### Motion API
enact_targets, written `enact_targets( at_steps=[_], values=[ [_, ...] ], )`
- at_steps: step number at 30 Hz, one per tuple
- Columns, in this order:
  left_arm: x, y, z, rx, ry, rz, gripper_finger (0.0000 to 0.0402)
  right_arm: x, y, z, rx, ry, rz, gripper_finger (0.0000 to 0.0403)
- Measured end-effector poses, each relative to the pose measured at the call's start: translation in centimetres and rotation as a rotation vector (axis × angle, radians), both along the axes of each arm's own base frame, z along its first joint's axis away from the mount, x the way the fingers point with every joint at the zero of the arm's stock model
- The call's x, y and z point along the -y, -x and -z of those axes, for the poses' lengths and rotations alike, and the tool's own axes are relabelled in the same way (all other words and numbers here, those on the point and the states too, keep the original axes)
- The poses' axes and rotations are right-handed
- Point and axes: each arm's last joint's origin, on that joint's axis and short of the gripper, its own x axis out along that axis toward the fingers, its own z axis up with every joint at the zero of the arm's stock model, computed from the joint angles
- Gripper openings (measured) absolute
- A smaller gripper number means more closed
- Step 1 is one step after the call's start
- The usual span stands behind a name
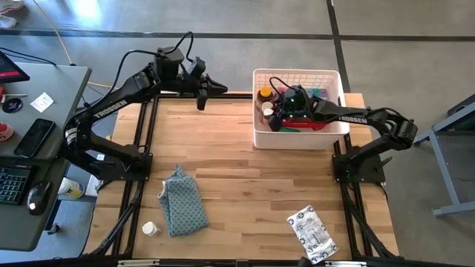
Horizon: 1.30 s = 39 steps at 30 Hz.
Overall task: Pick & place medical supplies in basket/bin
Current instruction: Put the orange pill bottle into the white bin
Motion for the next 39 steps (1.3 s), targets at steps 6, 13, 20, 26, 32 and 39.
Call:
enact_targets(
  at_steps=[6,13,20,26,32,39],
  values=[
    [0.0,0.0,0.0,-0.001,-0.003,-0.003,0.0062,-0.1,0.3,1.0,0.021,-0.018,0.084,0.0216],
    [0.0,0.0,0.0,-0.001,-0.006,-0.011,0.0062,-0.5,0.1,1.3,0.031,0.009,0.182,0.0216],
    [-0.1,0.0,0.0,-0.001,-0.007,-0.014,0.0062,-1.9,-1.0,2.0,-0.021,0.06,0.145,0.0216],
    [-0.1,0.0,0.0,-0.001,-0.006,-0.014,0.0062,-2.0,-1.9,3.9,-0.06,0.004,0.152,0.0216],
    [0.0,0.0,0.1,-0.006,0.0,-0.015,0.0062,-1.7,-2.5,4.9,-0.053,-0.005,0.163,0.0216],
    [0.0,0.0,0.1,-0.006,0.0,-0.015,0.0062,-1.6,-2.7,5.6,-0.042,-0.014,0.183,0.0216]
  ],
)
